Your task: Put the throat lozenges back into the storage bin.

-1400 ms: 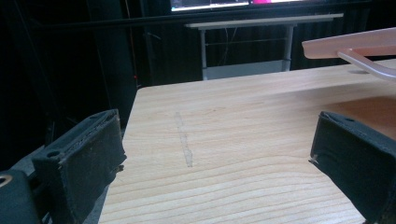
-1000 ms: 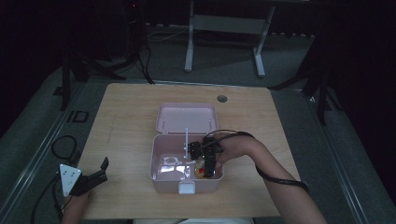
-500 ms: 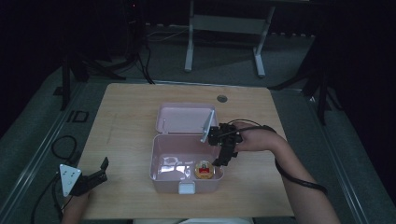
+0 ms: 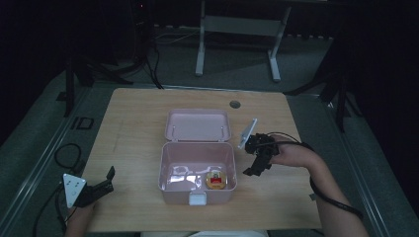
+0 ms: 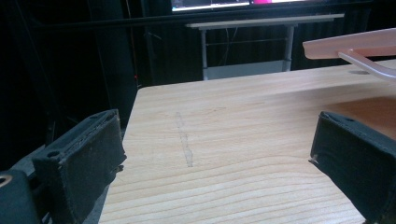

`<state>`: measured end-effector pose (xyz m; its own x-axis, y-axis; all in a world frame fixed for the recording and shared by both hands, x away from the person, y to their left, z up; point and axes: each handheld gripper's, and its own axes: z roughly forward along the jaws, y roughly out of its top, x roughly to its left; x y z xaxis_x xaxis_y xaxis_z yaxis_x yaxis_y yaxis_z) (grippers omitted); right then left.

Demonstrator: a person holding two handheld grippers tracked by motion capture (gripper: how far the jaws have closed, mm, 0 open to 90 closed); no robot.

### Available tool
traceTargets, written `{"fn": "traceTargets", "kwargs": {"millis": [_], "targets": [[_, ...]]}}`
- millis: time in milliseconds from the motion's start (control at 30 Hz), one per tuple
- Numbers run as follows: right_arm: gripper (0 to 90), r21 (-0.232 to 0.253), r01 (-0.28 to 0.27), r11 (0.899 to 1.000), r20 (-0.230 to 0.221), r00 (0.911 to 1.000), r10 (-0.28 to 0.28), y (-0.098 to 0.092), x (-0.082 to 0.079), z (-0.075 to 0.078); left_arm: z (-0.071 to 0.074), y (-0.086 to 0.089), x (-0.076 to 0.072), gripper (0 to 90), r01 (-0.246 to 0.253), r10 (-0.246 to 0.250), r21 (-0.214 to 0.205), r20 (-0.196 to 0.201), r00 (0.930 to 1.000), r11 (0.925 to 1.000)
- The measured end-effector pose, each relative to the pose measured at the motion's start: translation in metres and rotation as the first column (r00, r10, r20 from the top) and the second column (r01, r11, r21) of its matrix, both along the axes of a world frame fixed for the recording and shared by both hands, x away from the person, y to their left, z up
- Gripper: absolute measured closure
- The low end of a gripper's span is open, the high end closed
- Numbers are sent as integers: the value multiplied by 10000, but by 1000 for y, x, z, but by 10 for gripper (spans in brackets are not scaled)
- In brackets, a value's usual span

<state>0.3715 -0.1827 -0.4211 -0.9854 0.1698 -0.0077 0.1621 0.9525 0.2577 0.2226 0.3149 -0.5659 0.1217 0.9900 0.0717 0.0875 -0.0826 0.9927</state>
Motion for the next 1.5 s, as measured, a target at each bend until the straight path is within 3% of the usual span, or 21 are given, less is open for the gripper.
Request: {"fn": "traceTargets", "kwargs": {"millis": [233,300,367,533,633,700,767,833,867,900,933,1033,1100,1167,1233,1267,1300,1400,1433,1467,1500], "targets": [[123,628,734,9953,44,9973,-738,-22,4,-30,0,0,0,32,-1,1,1,3,10000,10000],[122,944,980,9907,308,9944,-1013,-29,6,-40,0,0,0,32,2,-2,2,4,10000,10000],[121,1256,1187,9850,261,9921,-1228,-35,8,-48,0,0,0,32,9,-9,6,4,10000,10000],[120,2148,1723,9613,724,9788,-1916,-53,10,-71,0,0,0,31,8,-8,14,5,10000,10000],[118,2403,2054,9487,748,9705,-2291,-61,11,-83,0,0,0,31,5,-5,-5,-1,10000,10000],[118,2548,2296,9393,947,9608,-2605,-68,12,-91,0,0,0,31,8,-8,-5,-3,10000,10000],[117,2863,2643,9210,978,9481,-3025,-74,12,-96,0,0,0,31,8,-8,-2,1,10000,10000],[116,3300,3064,8929,1054,9280,-3574,-83,13,-101,0,0,0,31,7,-7,-4,0,10000,10000],[115,3555,3284,8751,1262,9108,-3930,-88,14,-105,0,0,0,32,7,-7,-5,0,10000,10000],[115,3627,3433,8664,1399,8991,-4148,-92,15,-106,0,0,0,31,8,-8,-7,0,10000,10000],[115,3818,3699,8470,1546,8780,-4531,-97,15,-110,0,0,0,32,6,-6,-8,1,10000,10000],[115,4304,4193,7994,1712,8316,-5283,-110,15,-115,0,0,0,32,5,-5,0,4,10000,10000],[115,4554,4503,7680,1921,7926,-5786,-119,14,-119,0,0,0,31,5,-5,-10,-1,10000,10000],[112,4790,4746,7385,2240,7473,-6256,-125,12,-121,0,0,0,32,3,-3,-10,-2,10000,10000],[112,4906,4961,7163,2384,7143,-6580,-131,9,-123,0,0,0,32,4,-4,-18,-11,10000,10000],[112,5017,5089,6995,2530,6869,-6812,-134,7,-124,0,0,0,31,4,-4,-31,-17,10000,10000],[112,5082,5166,6891,2509,6766,-6923,-137,6,-125,0,1,0,31,7,-7,-28,-24,10000,10000],[112,5406,5411,6442,2676,6153,-7415,-145,2,-127,0,0,0,32,22,-22,-21,-15,10000,10000],[112,5463,5484,6331,2659,6032,-7519,-147,0,-127,0,0,0,32,28,-28,-22,-15,10000,10000],[112,5591,5584,6129,2720,5748,-7718,-148,-2,-126,0,0,0,32,32,-32,-23,-16,10000,10000],[112,5676,5617,6020,2756,5594,-7818,-149,-3,-126,0,1,0,32,35,-36,-25,-17,10000,10000]]}}
